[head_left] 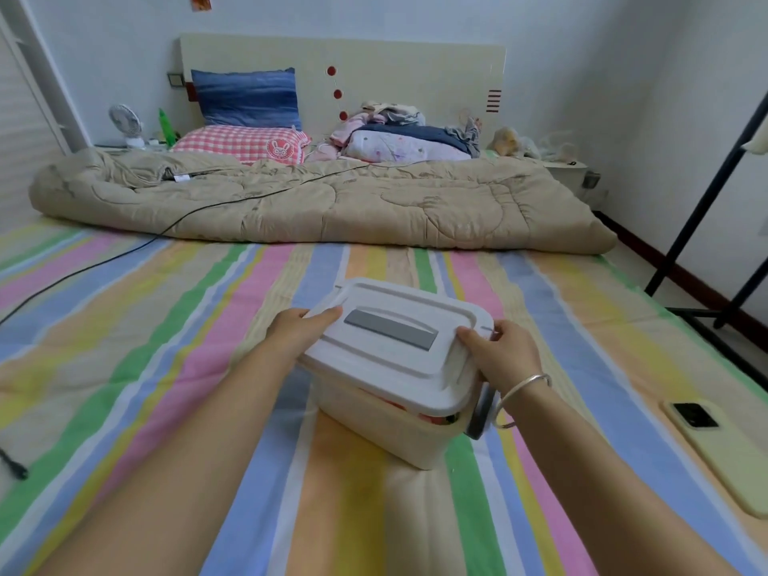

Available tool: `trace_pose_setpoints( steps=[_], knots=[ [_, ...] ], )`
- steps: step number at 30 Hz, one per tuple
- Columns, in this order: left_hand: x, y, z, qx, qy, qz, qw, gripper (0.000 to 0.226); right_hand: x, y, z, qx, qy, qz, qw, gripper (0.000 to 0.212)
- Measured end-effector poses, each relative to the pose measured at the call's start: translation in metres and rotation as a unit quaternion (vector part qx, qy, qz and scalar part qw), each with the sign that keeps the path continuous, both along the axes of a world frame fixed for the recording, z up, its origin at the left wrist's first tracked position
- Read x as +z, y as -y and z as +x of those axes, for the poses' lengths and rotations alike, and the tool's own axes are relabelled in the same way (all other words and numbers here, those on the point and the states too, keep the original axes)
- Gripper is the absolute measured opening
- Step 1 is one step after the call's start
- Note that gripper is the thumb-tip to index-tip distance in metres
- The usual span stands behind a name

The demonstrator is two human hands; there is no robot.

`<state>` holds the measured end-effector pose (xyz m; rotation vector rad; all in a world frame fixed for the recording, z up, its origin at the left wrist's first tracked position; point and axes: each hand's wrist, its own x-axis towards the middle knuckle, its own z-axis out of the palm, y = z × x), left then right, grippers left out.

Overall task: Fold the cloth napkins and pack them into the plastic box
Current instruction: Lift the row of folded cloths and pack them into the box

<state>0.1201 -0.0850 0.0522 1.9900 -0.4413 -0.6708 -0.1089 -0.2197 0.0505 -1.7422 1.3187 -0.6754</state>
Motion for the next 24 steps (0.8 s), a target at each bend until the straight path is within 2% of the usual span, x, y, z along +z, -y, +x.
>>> trace_pose_setpoints(
  steps=[2,3,6,8,9,11,14,19,24],
  knots=[
    [-0.002,0.002,0.006,-0.011,-0.003,0.004,1.0,0.044,0.0,0.002,-0.008,0.003,-0.126,-0.068,0.99,0.063],
    [0.0,0.003,0.008,-0.022,0.014,0.017,1.0,0.047,-0.003,0.003,-0.011,0.002,-0.14,-0.055,0.989,0.075],
    [0.004,0.007,0.011,-0.056,0.124,0.1,0.986,0.064,-0.018,-0.001,-0.017,-0.003,-0.042,0.152,0.988,0.092],
    [0.01,0.009,0.01,-0.067,0.177,0.138,0.972,0.068,-0.025,-0.006,-0.021,-0.001,-0.001,0.258,0.966,0.088],
    [0.014,0.009,0.009,-0.07,0.193,0.152,0.967,0.068,-0.027,-0.007,-0.023,0.002,0.009,0.273,0.962,0.086],
    [0.023,0.008,0.009,-0.068,0.215,0.166,0.96,0.069,-0.031,-0.007,-0.024,0.004,0.017,0.264,0.964,0.085],
    [0.036,0.007,0.008,-0.066,0.227,0.137,0.962,0.07,-0.031,-0.012,-0.028,0.014,0.027,0.273,0.962,0.088],
    [0.049,0.007,-0.001,-0.076,0.254,0.09,0.96,0.057,-0.034,-0.017,-0.036,0.026,0.01,0.271,0.962,0.087],
    [0.049,0.006,-0.006,-0.088,0.214,0.061,0.971,0.047,-0.025,-0.017,-0.037,0.018,0.077,0.287,0.955,0.074]
  ],
)
